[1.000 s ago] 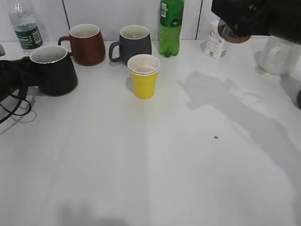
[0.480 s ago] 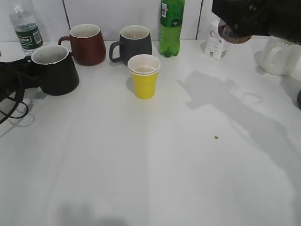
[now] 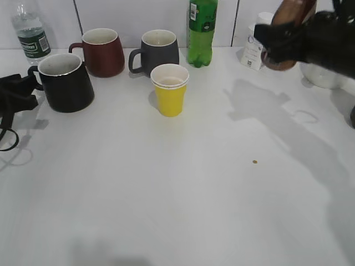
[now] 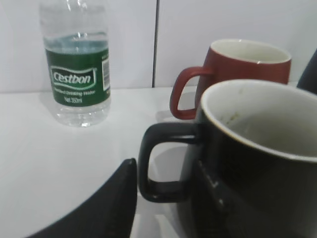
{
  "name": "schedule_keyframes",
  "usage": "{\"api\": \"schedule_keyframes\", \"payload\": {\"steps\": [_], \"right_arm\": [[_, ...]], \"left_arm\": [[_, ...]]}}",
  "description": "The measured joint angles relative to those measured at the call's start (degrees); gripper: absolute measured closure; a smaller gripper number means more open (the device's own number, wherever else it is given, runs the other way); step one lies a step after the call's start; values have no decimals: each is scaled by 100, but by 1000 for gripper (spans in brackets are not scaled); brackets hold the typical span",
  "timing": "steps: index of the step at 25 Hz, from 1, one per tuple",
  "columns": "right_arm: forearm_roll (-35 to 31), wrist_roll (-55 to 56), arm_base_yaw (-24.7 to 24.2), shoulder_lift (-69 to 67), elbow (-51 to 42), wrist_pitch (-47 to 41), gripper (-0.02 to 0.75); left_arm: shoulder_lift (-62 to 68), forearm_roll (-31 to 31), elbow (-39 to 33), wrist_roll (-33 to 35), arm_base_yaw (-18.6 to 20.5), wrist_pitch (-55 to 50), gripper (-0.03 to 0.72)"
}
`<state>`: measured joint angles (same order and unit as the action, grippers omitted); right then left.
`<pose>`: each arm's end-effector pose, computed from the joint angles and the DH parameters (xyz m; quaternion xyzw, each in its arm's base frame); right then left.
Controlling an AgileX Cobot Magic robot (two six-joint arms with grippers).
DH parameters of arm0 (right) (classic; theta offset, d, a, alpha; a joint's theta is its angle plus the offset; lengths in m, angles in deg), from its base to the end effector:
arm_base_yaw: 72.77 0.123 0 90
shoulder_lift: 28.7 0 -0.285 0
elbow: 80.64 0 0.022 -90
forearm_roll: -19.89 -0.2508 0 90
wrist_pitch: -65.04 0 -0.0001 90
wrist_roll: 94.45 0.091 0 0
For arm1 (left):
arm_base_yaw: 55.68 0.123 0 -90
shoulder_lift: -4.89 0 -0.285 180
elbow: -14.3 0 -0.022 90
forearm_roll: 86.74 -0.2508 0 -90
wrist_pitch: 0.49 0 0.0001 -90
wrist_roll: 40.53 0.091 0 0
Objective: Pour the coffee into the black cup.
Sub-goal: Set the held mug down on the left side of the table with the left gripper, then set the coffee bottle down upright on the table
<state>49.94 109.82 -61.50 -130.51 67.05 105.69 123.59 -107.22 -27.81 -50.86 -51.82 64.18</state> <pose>0.3266 0.0953 0.2318 -0.1777 0.7281 0.1908 0.6340 0.3268 -0.0068 0.1318 0.0723 0.7468 -0.1057 0.6527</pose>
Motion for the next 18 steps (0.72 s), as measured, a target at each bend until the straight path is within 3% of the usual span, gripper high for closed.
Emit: {"api": "schedule_keyframes", "payload": {"steps": [6, 11, 18], "right_arm": [[-1029, -988, 0, -1064, 12, 486, 211], [-1159, -1249, 0, -1939, 424, 806, 211], [-1180, -1296, 0, -2800, 1147, 821, 211]], "left_arm": [[-698, -473, -355, 0, 0, 52, 400], [-1034, -1046, -388, -129, -5, 97, 400], [-1169, -1175, -395, -151, -5, 116, 400]]}}
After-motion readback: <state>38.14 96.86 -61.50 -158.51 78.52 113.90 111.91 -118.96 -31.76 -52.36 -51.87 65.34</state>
